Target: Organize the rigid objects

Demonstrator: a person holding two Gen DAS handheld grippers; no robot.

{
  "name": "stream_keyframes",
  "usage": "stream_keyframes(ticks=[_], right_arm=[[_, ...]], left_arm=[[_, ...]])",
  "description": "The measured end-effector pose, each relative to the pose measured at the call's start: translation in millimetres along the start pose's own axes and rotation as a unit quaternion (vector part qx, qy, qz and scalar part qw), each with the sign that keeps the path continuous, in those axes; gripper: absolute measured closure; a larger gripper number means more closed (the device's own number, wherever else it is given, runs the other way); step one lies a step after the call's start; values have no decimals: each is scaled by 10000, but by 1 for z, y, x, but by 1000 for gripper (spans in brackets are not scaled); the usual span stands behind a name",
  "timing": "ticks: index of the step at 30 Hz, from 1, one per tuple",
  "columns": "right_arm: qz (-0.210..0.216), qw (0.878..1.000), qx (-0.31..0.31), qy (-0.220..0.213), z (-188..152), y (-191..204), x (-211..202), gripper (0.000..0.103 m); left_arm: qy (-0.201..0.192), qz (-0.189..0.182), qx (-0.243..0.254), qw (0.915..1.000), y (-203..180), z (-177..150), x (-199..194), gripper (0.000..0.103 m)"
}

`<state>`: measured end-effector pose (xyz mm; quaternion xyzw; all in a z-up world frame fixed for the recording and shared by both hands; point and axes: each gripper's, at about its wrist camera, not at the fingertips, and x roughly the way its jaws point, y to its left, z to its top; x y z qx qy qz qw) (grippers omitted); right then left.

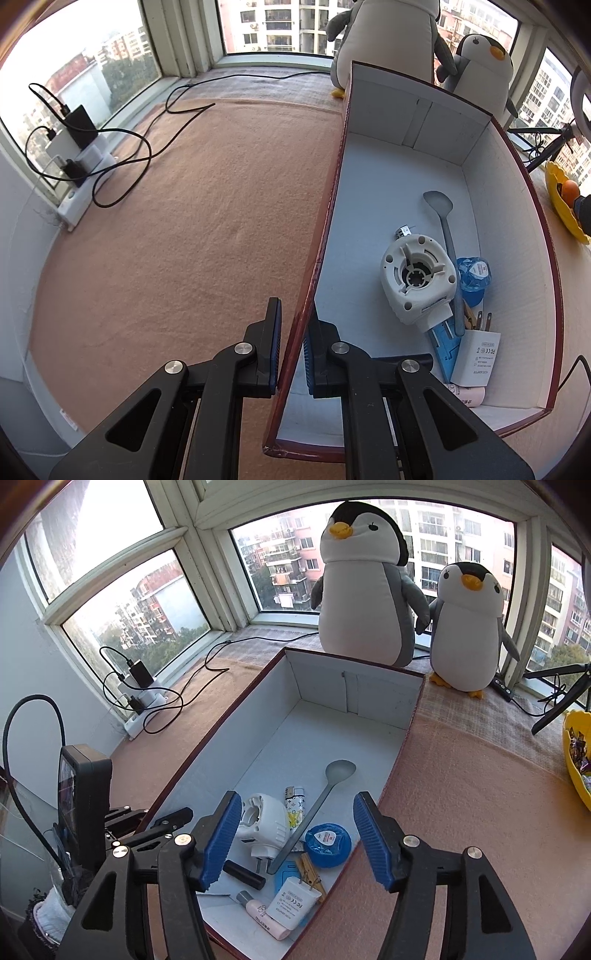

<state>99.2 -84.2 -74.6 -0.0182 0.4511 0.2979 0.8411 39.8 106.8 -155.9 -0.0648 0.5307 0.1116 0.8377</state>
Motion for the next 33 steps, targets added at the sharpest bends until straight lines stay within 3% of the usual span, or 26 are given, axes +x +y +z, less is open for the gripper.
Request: stream_keyframes(ticks=[22, 23, 26, 33], right_arm=[[-342, 9991, 170, -192, -35, -21, -39, 37], [-370, 9990, 162, -202, -37, -21, -40, 37], [-455, 9985, 128, -263, -40, -21, -47, 37], [-590, 9972, 116, -451, -44, -22, -65, 36]], left_arm=[[13, -39, 44, 10000, -3, 1, -2, 88], [7, -44, 28, 10000, -3, 1, -2, 86], [-103, -47, -18, 9999, 0, 3, -7, 59], [-314, 47, -82, 9995, 8, 9, -18, 44]])
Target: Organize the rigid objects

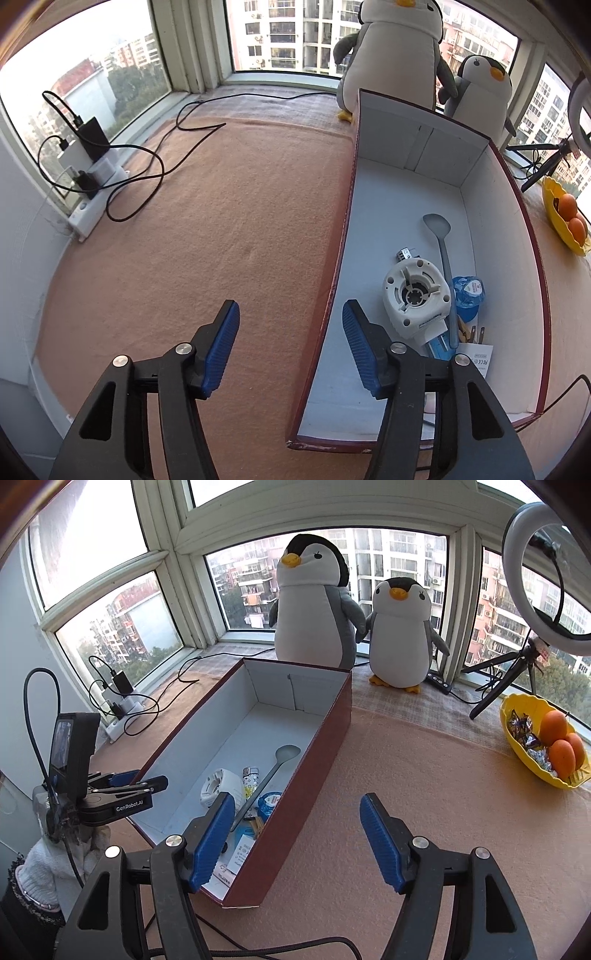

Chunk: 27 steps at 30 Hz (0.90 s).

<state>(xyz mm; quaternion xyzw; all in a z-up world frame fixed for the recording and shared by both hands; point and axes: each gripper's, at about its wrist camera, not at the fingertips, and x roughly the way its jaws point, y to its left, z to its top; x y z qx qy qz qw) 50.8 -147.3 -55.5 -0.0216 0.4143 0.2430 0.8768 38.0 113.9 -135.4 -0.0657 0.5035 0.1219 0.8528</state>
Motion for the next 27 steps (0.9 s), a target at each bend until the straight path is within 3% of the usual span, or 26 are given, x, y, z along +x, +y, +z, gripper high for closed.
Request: stream_keyframes(ticks=[3, 11, 16, 20, 27], right_arm=[[-27, 10000, 36, -78, 0, 0, -7, 31], [-130, 9996, 73, -251, 1, -1, -22, 30], [-123, 9995, 114, -284, -1, -2, -29, 29], [-179, 9991, 153, -345, -4, -4, -35, 28], [-295, 9983, 333, -389, -12, -15, -46, 27]], left_arm=[[-118, 70, -14, 9999, 4, 2, -8, 44], [-683, 139, -8, 9976, 3, 3, -54, 44], [-996, -54, 77, 9950, -13, 1, -86, 44], [-1141, -200, 189, 9931, -28, -3, -101, 31], [-1201, -347, 461, 9911, -53, -12, -117, 30]])
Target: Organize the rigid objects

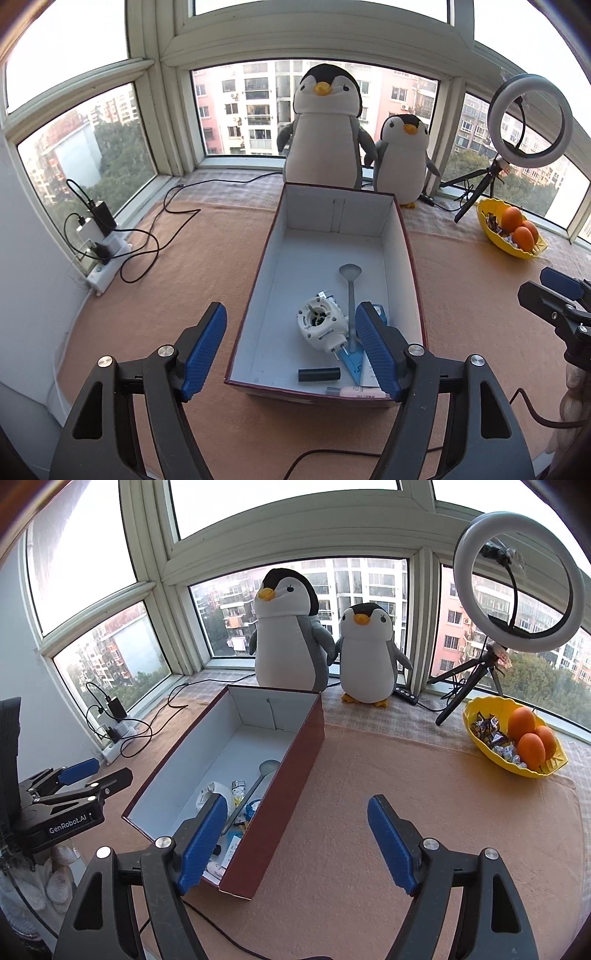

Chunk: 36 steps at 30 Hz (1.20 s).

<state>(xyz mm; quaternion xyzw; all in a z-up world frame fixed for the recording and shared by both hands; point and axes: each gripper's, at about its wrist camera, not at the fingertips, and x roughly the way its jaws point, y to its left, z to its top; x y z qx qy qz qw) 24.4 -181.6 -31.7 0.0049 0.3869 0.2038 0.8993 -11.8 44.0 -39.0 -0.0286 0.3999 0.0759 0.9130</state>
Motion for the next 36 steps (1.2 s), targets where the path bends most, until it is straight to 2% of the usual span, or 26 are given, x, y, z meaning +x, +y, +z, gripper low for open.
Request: stream_keyframes(ticks=[3, 36], right_arm=[[-69, 9999, 104, -22, -3, -6, -2, 25], [-115, 9997, 191, -32, -7, -13, -7, 23]], left_arm=[[7, -92, 15, 10000, -6, -2, -4, 24], [49, -206, 149, 9997, -20, -1, -15, 24]])
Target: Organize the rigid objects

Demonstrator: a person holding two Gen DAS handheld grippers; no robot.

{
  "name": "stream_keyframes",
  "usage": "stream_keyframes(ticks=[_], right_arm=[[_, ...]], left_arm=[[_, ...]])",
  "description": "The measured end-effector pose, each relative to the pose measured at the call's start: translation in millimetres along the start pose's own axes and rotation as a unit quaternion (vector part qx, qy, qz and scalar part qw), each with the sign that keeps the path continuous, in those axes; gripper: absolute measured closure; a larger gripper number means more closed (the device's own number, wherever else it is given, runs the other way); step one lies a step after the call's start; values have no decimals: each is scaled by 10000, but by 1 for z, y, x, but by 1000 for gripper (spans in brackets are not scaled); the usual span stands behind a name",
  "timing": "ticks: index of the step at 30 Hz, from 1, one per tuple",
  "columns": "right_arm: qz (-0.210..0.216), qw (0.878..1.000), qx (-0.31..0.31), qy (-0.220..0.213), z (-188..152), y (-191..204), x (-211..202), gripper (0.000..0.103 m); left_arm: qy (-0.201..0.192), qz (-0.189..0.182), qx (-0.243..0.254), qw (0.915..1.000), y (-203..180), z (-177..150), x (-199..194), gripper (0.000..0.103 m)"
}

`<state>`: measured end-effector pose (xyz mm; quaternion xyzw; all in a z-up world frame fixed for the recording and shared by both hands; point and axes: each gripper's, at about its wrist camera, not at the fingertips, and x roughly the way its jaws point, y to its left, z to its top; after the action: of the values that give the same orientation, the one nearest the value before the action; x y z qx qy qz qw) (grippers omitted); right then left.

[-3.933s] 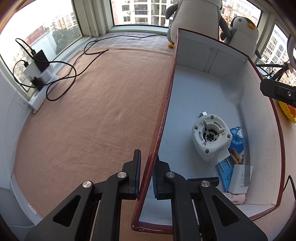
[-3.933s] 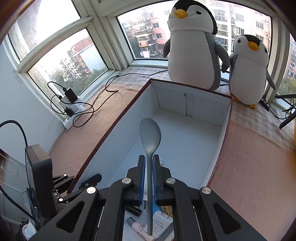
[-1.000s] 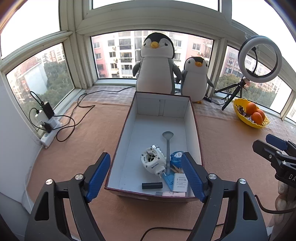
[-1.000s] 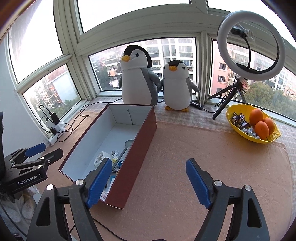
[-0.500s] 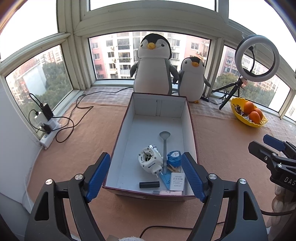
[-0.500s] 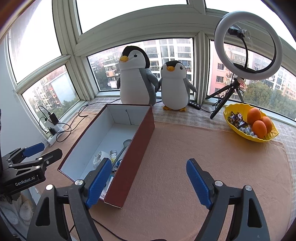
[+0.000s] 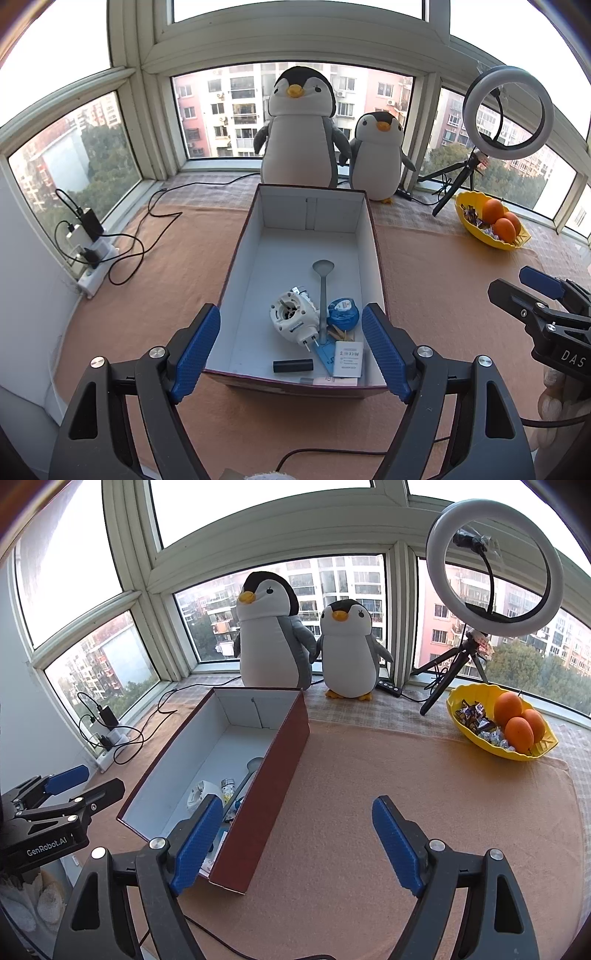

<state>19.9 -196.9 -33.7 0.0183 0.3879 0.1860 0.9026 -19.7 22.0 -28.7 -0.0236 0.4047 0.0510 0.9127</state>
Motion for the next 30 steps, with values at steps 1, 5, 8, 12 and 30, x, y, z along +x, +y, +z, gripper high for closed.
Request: stream_keyframes(ticks=[1, 5, 8, 12, 30], right_arm=[[1, 10000, 2, 5, 0, 0, 0, 23], [2, 10000, 13, 27, -1, 0, 1, 23], [-5, 10000, 22, 33, 0, -1, 1, 23], [-8, 10000, 36, 30, 0, -2, 1, 23], [-34, 9999, 91, 69, -3, -7, 2, 23]], left_arm=[[2, -6, -2, 10000, 0, 0, 0, 24], [29, -27, -33, 10000, 0, 0, 1, 24], [50, -58, -42, 10000, 1, 0, 2, 24], [12, -62, 4, 10000, -1, 0, 1, 24], [161, -47, -182, 9997, 6, -2, 6, 24]])
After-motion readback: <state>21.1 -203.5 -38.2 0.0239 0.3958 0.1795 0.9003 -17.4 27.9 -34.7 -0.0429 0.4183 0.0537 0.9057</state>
